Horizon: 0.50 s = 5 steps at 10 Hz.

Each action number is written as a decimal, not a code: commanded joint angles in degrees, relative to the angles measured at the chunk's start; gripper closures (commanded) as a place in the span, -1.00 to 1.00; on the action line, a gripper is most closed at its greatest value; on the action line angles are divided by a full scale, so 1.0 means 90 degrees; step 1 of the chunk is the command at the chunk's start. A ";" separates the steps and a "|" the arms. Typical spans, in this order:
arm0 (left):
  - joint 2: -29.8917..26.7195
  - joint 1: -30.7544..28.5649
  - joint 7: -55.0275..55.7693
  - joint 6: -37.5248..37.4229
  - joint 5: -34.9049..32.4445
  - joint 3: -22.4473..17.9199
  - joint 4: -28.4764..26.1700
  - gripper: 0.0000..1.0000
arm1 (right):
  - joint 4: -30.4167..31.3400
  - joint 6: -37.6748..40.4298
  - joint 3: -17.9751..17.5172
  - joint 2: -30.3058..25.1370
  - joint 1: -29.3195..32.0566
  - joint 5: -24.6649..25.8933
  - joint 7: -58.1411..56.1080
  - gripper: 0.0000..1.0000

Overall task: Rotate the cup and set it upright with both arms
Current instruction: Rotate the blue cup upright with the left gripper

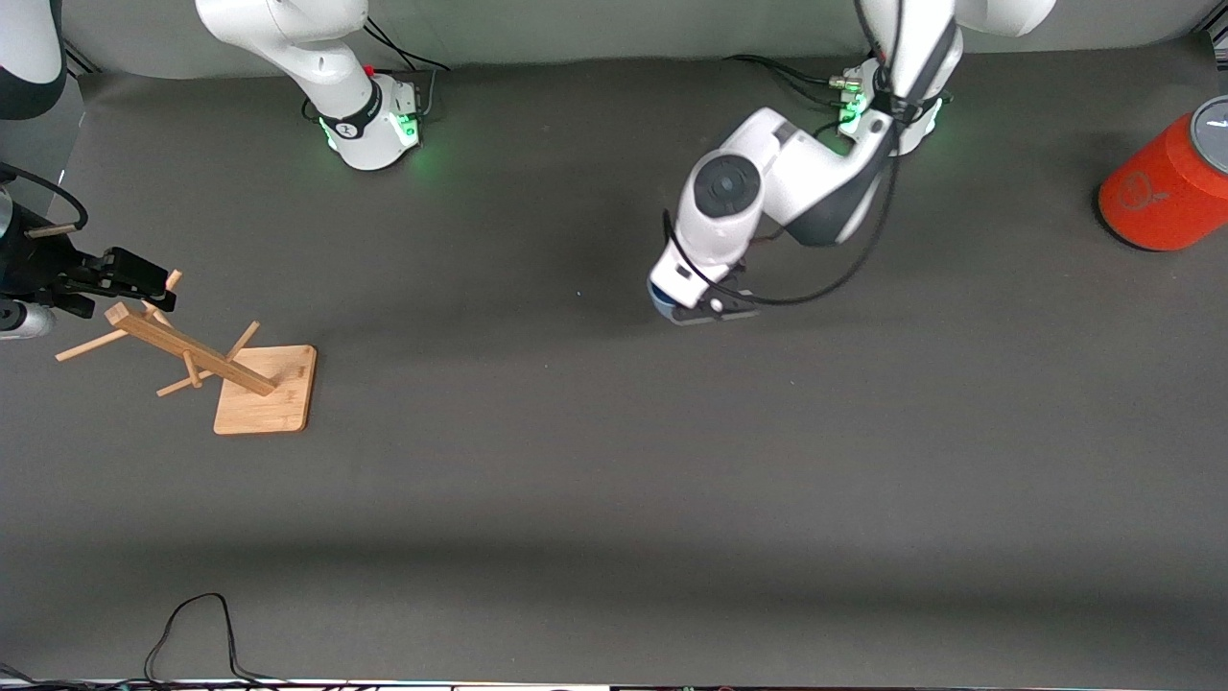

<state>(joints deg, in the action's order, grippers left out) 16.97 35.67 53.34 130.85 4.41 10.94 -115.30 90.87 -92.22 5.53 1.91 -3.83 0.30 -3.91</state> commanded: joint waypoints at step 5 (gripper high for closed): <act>0.0379 0.0412 0.0656 0.1135 0.0037 -0.0073 -0.0412 1.00 | -0.0048 -0.0095 0.0059 0.0042 -0.0063 -0.0014 -0.0083 -1.00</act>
<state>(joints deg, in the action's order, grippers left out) 20.34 38.73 58.53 139.62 4.41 10.64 -118.21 90.76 -92.41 5.55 2.20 -3.93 0.30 -3.91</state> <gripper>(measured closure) 0.947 0.000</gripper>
